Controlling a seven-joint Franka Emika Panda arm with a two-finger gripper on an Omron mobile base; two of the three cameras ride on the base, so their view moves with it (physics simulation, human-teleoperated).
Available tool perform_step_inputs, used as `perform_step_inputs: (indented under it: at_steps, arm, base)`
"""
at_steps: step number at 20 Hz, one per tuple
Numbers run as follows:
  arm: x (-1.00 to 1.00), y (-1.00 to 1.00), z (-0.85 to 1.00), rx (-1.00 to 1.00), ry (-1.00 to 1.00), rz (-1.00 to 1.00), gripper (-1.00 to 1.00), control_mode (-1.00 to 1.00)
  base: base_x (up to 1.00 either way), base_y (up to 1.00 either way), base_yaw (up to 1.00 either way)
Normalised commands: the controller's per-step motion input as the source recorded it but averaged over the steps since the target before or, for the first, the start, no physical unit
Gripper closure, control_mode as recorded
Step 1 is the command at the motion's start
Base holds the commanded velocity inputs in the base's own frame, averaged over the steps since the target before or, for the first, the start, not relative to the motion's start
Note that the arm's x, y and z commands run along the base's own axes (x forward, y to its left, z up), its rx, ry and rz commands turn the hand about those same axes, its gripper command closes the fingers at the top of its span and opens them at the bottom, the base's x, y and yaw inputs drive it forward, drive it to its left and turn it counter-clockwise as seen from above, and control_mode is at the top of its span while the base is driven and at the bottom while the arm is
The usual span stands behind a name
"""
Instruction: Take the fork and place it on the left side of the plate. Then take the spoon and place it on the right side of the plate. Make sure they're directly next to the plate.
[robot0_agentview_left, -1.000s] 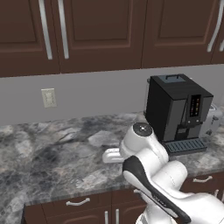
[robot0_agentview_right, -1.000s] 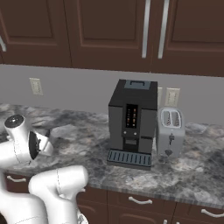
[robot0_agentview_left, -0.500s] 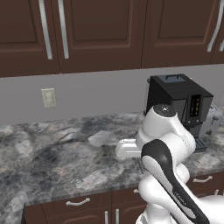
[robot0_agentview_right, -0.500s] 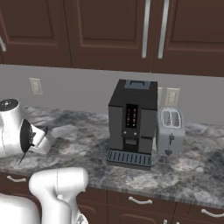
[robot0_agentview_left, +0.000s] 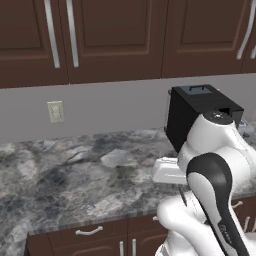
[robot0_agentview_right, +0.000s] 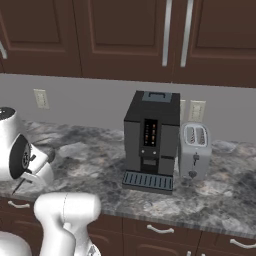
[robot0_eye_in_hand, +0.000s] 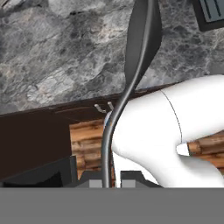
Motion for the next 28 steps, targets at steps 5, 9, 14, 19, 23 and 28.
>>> perform_step_inputs:
  at_steps: [5, 9, 14, 19, 23, 28]
  arm:
    - [-0.70, -0.44, 0.08, 0.04, -0.04, -0.01, 1.00, -1.00]
    - [-0.13, -0.06, 0.00, 0.00, 0.00, 0.00, 1.00, 1.00]
    - [0.00, 0.00, 0.00, 0.00, 0.00, 0.00, 1.00, 1.00]
    - [0.00, 0.00, 0.00, 0.00, 0.00, 0.00, 1.00, 1.00]
    - [0.00, 0.00, 0.00, 0.00, 0.00, 0.00, 1.00, 1.00]
    - [0.00, 0.00, 0.00, 0.00, 0.00, 0.00, 1.00, 1.00]
  base:
    - [0.00, 0.00, 0.00]
    - [-0.46, -0.04, -0.02]
    - [-0.97, 0.00, -0.10]
    - [-1.00, 0.00, -0.10]
    - [-1.00, 0.00, -0.11]
    - [-0.95, -0.03, -0.06]
